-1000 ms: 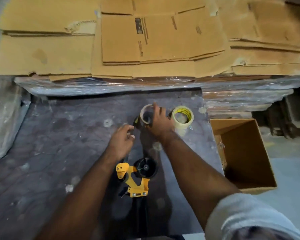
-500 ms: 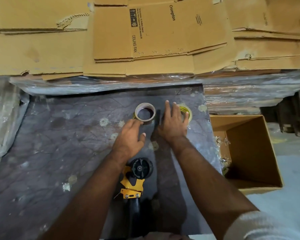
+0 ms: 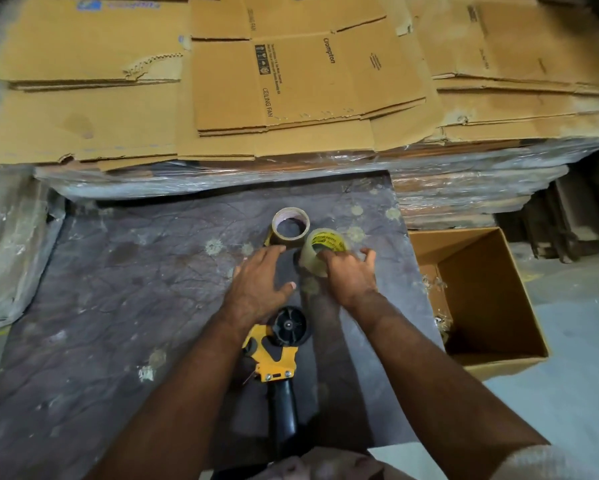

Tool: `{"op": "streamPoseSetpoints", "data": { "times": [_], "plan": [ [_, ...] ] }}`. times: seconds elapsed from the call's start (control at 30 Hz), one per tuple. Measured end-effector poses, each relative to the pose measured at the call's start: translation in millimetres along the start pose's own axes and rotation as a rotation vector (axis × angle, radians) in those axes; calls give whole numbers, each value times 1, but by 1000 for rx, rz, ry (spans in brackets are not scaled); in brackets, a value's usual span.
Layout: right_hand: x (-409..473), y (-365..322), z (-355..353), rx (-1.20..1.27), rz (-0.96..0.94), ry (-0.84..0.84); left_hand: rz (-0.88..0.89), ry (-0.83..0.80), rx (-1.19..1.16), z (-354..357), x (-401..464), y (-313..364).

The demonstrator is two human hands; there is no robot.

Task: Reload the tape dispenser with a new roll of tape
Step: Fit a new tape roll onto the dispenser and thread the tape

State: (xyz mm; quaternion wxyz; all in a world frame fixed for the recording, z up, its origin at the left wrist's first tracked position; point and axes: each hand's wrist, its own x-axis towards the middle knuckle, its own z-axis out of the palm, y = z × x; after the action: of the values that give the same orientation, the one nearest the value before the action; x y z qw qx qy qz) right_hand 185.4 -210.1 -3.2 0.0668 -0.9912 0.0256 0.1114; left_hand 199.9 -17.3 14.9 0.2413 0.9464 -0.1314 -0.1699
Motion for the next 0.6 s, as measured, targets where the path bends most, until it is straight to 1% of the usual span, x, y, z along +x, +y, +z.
{"op": "streamPoseSetpoints", "data": {
  "times": [0.07,0.13,0.2,0.27,0.33,0.37,0.4,0.43,0.5,0.53,0.6],
  "plan": [
    [-15,-20,-2,139,-42,-74,16,-47,18,-10,-14,-14],
    [-35,-46,-4,428,-68,-92,42,-59,-45,-18,-33,-27],
    [-44,-54,-5,693,-69,-129,21,-29,-75,-19,-39,-27],
    [-81,-102,-20,863,-79,-115,66,43,-106,-44,-79,-53],
    [-80,-102,-36,1088,-34,-143,62,79,-146,-46,-73,-54],
    [-83,-103,-42,1190,-7,-120,61,96,-190,-50,-75,-54],
    [-90,-106,-47,1276,10,-64,52,109,-267,-55,-84,-55],
    [-98,-111,-51,1343,39,2,47,116,-393,-59,-93,-60],
    [-117,-120,-60,1475,127,78,-28,64,-758,-67,-111,-67],
    [-126,-123,-61,1544,169,79,-65,5,-930,-70,-118,-70],
    [-140,-127,-55,1640,242,8,-112,-83,-1116,-74,-129,-77]
  ]
}}
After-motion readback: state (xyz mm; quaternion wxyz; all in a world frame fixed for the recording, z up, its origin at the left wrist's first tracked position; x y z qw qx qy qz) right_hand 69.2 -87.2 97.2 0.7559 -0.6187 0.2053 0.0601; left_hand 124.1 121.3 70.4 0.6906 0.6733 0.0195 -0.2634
